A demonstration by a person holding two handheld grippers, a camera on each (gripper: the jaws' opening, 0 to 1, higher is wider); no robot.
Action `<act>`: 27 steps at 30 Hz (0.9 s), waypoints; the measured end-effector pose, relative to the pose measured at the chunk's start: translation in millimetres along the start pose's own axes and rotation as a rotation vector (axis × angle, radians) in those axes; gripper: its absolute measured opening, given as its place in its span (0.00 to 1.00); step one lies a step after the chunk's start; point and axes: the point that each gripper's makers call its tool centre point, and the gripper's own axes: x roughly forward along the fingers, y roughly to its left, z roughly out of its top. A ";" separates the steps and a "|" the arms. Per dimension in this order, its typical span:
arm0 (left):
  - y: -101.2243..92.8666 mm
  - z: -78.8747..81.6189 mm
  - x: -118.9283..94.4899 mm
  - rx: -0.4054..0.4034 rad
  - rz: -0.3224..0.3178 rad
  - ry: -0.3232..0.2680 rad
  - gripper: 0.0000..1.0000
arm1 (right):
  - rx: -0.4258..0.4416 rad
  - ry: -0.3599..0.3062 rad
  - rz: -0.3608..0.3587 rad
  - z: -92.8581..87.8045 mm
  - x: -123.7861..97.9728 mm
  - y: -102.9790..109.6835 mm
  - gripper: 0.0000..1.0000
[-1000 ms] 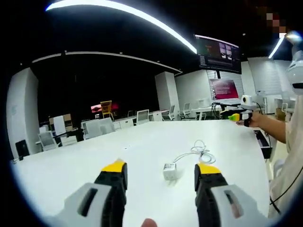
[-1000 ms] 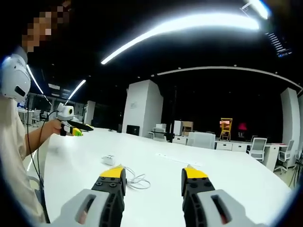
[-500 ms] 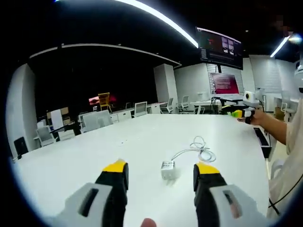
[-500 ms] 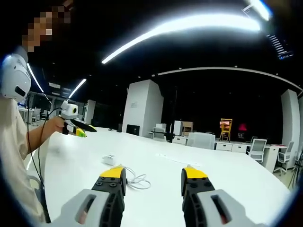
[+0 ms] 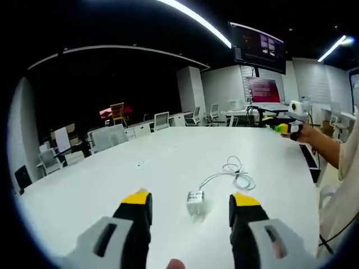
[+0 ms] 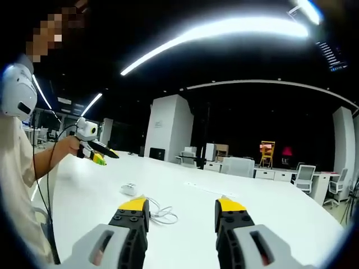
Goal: Plug the desk Type‑C cable into the charger adapter.
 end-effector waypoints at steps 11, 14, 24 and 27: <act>-2.5 -4.2 12.3 0.013 -0.019 0.055 0.55 | -0.003 0.002 0.003 -0.5 0.6 0.1 0.48; -4.3 -4.4 15.4 0.016 -0.023 0.066 0.55 | -0.005 0.002 0.003 -0.3 0.9 0.0 0.48; -12.1 -5.8 27.7 0.031 -0.046 0.096 0.55 | -0.010 0.005 0.009 -0.8 0.2 2.4 0.48; -11.3 -8.7 32.4 0.038 -0.043 0.116 0.55 | -0.012 0.005 0.009 -0.5 -0.7 2.2 0.48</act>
